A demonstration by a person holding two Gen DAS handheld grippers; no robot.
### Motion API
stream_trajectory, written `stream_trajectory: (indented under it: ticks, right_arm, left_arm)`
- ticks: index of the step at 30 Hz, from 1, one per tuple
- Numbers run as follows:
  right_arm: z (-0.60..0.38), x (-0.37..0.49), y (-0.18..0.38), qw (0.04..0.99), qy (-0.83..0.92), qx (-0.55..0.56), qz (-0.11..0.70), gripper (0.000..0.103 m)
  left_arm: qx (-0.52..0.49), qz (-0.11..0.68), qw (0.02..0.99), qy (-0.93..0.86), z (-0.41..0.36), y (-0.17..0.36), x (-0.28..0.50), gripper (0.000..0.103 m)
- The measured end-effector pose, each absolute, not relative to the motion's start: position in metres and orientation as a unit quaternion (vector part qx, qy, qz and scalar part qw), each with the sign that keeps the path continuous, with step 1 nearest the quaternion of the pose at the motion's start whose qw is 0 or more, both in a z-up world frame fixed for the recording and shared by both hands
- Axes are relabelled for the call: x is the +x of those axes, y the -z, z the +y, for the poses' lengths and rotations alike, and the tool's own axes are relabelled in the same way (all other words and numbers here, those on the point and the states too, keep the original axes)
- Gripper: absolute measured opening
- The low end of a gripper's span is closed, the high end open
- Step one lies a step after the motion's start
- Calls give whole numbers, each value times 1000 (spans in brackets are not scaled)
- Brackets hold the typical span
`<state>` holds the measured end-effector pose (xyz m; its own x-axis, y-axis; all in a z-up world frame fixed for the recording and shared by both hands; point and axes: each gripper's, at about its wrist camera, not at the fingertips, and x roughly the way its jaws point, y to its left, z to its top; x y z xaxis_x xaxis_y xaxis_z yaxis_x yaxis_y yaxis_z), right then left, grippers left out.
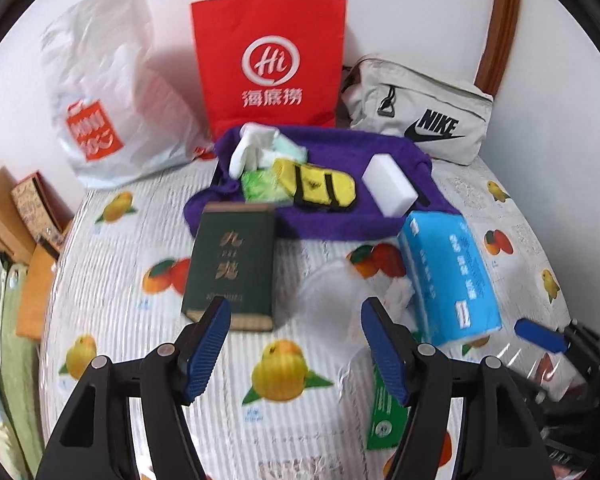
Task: Organize soft objects
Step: 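Move the right tool to the green wrapper packet and close on it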
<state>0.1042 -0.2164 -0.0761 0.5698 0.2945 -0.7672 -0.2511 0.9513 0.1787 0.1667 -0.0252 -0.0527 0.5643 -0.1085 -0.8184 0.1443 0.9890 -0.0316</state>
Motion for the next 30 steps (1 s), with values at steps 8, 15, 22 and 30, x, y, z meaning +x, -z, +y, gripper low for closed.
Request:
stream_trajectory:
  ticks: [8,15,22,30]
  right_arm:
    - [-190,96,124,870,-145,55,468,67]
    - [-172,110,157,861,-125,99,483,68]
    - [-147,111,165,878,-89,69,466,83]
    - [-135,108,171,898,-51,-6,436,53]
  left_arm:
    - [11,476,877,66,-3,75,145,66]
    - [15,486,871,64,14,94,137,66]
    - [0,497,866,56,34,107,138,66]
    - [-12,498,865,65,37,112,137,66]
